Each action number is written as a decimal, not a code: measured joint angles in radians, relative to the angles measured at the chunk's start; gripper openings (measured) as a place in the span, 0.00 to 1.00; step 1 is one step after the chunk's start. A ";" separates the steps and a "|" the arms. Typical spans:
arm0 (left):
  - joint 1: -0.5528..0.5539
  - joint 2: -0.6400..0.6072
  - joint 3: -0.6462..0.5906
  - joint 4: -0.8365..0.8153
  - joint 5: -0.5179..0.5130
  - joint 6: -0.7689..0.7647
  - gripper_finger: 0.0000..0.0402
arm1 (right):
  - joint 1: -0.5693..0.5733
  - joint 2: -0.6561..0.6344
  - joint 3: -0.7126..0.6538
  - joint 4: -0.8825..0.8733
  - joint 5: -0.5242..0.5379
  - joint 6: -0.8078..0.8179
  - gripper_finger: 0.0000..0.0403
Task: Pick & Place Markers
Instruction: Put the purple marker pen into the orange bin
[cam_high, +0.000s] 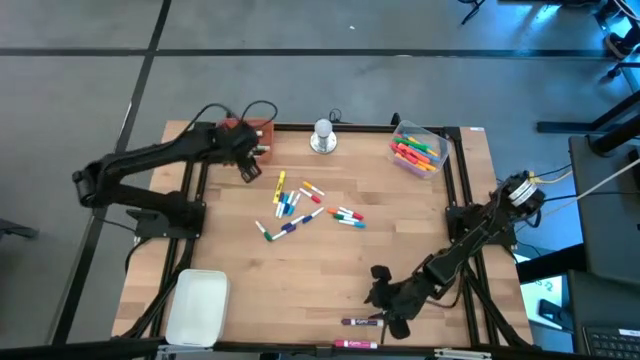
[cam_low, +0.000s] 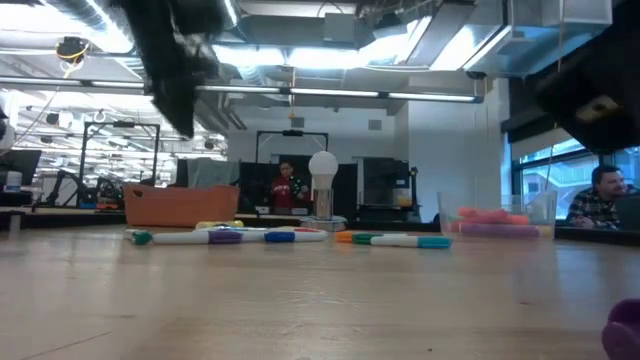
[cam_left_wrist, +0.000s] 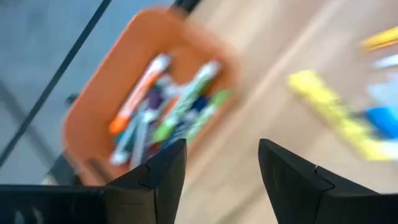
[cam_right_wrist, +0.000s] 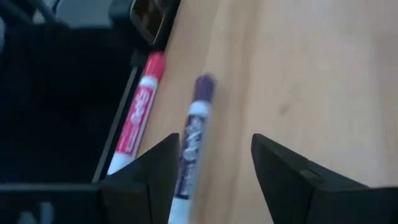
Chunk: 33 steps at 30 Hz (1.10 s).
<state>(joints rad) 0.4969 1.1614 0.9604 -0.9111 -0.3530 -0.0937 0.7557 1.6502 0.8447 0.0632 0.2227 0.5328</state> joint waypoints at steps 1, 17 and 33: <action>-0.052 -0.027 0.000 0.001 0.009 -0.029 0.48 | 0.006 0.029 0.022 -0.013 -0.009 0.000 0.50; -0.775 0.059 -0.069 0.515 -0.126 -0.173 0.48 | -0.007 0.324 0.382 -0.583 0.002 -0.056 0.35; -0.917 0.613 -0.070 1.380 -0.205 0.203 0.48 | -0.148 0.318 0.350 -0.703 0.582 0.153 0.16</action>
<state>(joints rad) -0.4204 1.7742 0.8906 0.4692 -0.5577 0.1097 0.6081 1.9679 1.1947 -0.6399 0.8044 0.6862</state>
